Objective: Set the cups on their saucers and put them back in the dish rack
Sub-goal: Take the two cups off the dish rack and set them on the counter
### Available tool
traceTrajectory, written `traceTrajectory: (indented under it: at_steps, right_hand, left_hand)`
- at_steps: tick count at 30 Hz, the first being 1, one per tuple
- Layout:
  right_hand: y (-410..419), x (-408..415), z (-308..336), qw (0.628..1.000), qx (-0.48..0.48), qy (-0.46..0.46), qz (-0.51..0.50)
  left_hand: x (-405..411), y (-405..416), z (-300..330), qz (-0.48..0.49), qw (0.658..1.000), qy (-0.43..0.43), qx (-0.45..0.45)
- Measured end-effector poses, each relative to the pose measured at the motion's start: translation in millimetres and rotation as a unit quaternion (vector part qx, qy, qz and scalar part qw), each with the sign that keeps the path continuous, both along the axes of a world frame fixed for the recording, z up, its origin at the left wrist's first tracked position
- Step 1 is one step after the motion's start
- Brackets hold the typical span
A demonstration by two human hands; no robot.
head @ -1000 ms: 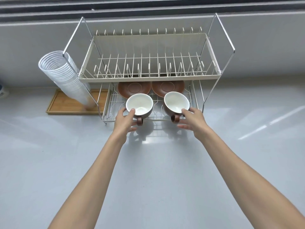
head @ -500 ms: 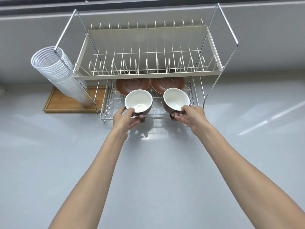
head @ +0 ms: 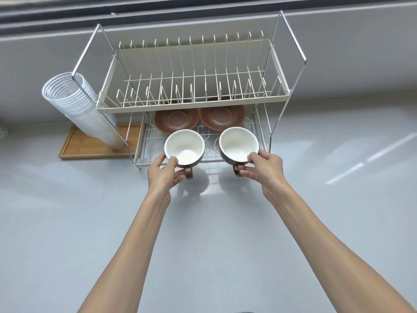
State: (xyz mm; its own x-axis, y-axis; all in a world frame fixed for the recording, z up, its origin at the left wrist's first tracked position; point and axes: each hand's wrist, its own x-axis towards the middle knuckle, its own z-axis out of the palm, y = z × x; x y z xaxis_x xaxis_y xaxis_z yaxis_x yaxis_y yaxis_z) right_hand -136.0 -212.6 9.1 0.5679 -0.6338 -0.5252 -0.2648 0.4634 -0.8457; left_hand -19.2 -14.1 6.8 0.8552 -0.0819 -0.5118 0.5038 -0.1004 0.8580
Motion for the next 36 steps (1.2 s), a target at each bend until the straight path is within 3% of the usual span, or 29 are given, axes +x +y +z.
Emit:
traceTrajectory:
  at_steps: [13,36]
  right_hand:
    - [-13,-100,-11,0.998,-0.018,0.02,-0.06]
    - [-120,-213,-40,0.967,-0.022,0.062,-0.245]
  left_hand:
    - [-85,-16,-11,-0.062,0.997,0.037,0.01]
    - [-163,-181,-33,-0.204,0.975,0.086,0.021]
